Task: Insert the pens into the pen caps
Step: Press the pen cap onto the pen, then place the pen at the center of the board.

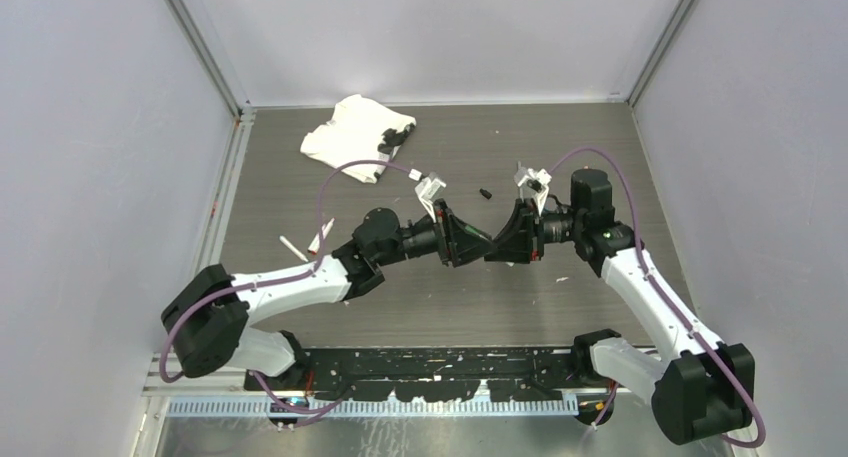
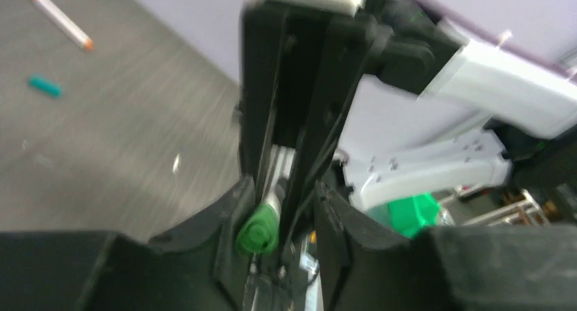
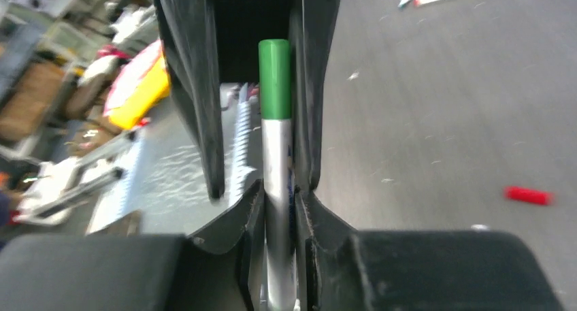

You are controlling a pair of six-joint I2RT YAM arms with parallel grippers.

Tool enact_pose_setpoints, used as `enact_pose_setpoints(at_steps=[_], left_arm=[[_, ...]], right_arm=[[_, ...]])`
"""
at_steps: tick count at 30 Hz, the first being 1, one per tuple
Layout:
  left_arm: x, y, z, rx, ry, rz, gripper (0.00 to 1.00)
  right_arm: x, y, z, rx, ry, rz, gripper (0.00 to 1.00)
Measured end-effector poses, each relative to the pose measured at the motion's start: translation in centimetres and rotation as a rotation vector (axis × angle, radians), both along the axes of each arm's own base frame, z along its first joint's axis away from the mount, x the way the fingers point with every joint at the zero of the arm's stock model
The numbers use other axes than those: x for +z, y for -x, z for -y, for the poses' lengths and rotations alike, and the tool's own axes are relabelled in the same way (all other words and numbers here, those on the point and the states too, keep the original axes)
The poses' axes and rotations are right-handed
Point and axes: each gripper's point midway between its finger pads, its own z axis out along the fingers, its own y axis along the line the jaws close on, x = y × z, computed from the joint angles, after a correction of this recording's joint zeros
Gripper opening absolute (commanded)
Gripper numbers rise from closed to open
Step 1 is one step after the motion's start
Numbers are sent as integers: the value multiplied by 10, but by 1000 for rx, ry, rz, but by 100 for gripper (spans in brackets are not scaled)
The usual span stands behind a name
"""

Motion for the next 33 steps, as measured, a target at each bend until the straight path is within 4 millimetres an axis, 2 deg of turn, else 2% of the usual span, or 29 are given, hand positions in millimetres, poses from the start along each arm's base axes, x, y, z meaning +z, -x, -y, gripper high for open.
enact_pose_setpoints(at_steps=[2,6,12,16,18,21,24,26,27,29,33], left_arm=[[-18,5,-4,-7,-57,-62,58],[-20,21,-17,-24,-104,-118,72],[-2,30,-45,18,-122,-44,76],[7,33,-68,58,-166,72,92],[11,33,-82,91,-220,141,99],[26,28,-94,131,-280,242,100],[52,16,-104,193,-351,380,100],[59,7,-108,223,-391,441,100],[59,3,-108,236,-414,464,100],[45,-4,-109,242,-476,488,96],[-16,-9,-117,211,-656,487,100]], right_arm=[[7,-15,0,-58,35,63,1],[5,-41,6,-152,99,178,1],[1,-54,13,-200,172,278,1],[-4,-62,25,-246,219,289,1],[-6,-72,36,-302,245,289,1],[-8,-92,56,-425,286,263,1],[-11,-121,85,-611,340,236,4],[-16,-138,104,-732,375,207,6],[-20,-149,116,-805,398,188,7],[-31,-167,137,-939,445,136,9],[-66,-200,183,-1192,577,18,10]])
